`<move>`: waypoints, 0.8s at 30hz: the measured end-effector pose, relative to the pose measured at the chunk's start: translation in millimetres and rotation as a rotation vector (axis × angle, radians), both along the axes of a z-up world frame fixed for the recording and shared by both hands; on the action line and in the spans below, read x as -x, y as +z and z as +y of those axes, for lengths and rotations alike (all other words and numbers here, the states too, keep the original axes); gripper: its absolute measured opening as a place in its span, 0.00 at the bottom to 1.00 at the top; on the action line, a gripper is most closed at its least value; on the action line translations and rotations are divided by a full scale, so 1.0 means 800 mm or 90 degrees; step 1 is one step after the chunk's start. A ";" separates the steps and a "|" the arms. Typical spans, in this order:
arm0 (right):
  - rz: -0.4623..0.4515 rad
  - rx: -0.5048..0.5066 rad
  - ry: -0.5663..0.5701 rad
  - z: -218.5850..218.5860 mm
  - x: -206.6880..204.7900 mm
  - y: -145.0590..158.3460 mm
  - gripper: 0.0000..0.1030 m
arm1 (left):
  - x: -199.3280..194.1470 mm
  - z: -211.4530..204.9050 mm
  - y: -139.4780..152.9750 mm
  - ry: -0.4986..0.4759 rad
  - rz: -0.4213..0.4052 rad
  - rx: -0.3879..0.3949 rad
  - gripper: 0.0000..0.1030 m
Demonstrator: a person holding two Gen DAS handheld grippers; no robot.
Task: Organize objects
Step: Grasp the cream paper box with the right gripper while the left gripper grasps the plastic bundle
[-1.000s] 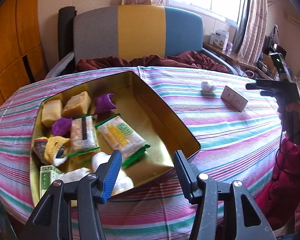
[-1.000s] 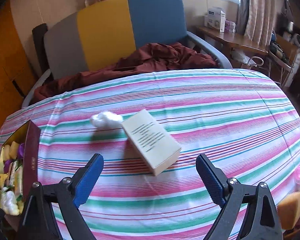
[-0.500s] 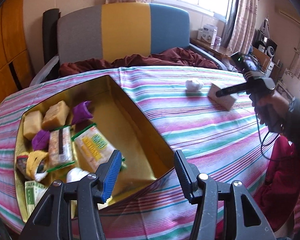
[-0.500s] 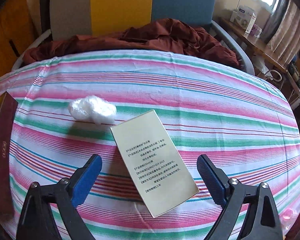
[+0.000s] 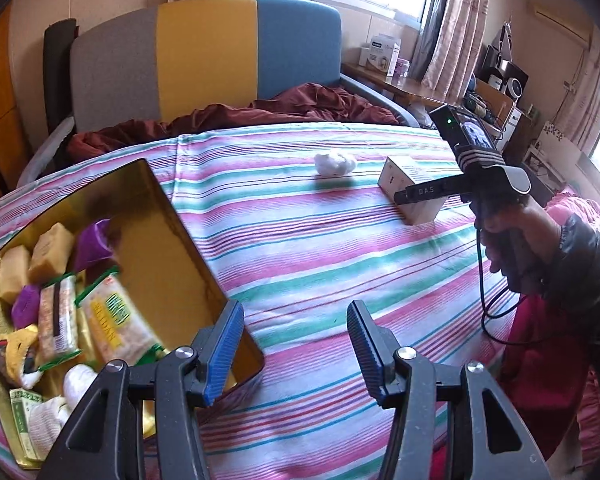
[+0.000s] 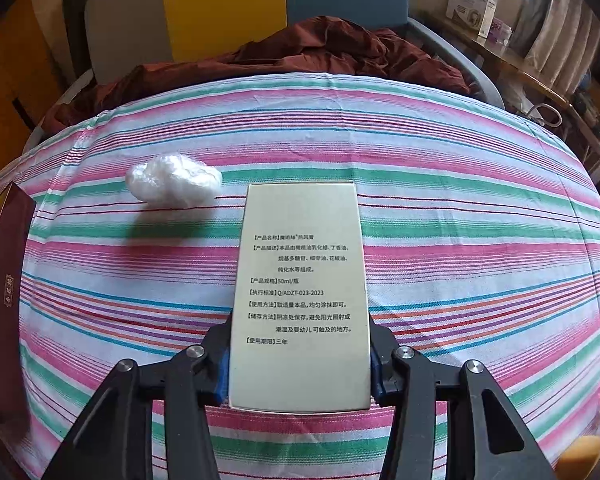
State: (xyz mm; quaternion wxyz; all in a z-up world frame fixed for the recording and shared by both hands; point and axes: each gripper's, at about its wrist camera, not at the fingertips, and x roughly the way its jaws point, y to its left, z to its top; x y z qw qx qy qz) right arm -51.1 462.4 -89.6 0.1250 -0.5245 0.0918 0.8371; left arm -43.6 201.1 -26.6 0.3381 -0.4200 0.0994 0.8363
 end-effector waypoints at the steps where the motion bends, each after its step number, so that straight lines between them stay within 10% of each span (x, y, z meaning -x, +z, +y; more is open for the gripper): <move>1: -0.004 0.004 -0.002 0.002 0.001 -0.001 0.49 | 0.000 0.006 0.002 -0.006 0.000 0.000 0.53; 8: 0.013 0.005 -0.007 0.005 0.003 0.008 0.84 | 0.022 0.041 0.013 -0.017 0.003 0.000 0.53; 24: 0.038 0.046 -0.086 0.042 0.000 0.026 0.88 | 0.132 0.173 -0.024 -0.035 -0.069 0.034 0.54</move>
